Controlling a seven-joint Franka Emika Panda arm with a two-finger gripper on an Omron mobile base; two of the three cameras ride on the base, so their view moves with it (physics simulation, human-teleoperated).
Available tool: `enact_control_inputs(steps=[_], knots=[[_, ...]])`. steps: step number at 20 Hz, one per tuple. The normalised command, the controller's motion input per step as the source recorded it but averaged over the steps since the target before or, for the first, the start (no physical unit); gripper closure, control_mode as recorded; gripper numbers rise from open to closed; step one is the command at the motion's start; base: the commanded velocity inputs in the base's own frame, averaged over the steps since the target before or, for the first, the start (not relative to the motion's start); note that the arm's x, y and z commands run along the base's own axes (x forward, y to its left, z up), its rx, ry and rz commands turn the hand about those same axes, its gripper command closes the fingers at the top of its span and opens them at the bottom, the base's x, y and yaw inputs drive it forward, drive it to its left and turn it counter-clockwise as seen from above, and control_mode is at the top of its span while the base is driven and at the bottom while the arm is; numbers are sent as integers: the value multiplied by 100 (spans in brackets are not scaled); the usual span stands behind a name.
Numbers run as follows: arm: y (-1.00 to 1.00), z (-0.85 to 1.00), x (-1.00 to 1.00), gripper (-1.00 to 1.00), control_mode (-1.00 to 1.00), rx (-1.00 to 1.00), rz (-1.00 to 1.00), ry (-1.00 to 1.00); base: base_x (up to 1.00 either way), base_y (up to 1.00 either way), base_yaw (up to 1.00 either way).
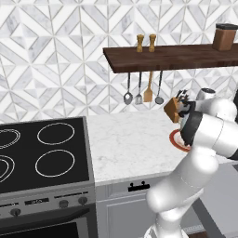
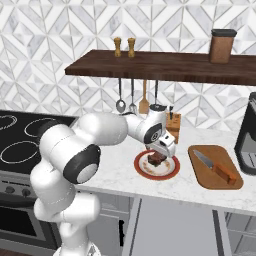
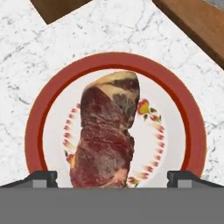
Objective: Pick up the knife from the drawer and place it on the cutting board. Then place the meat from the plate to the cutting board.
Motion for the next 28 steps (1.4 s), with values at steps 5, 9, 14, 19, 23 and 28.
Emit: enact_control_inputs(steps=[5,9,14,19,23,28], knots=[[8,-41,0,-100,-100,1,0,1,0,0,0],[1,-31,0,-100,-100,0,0,0,0,0,0],[1,-10,16,-100,-100,0,0,0,0,0,0],[1,-4,17,-100,-100,0,0,0,0,0,0],[7,-35,3,-100,-100,0,0,0,0,0,0],[9,-47,0,-100,-100,0,0,2,0,0,0]])
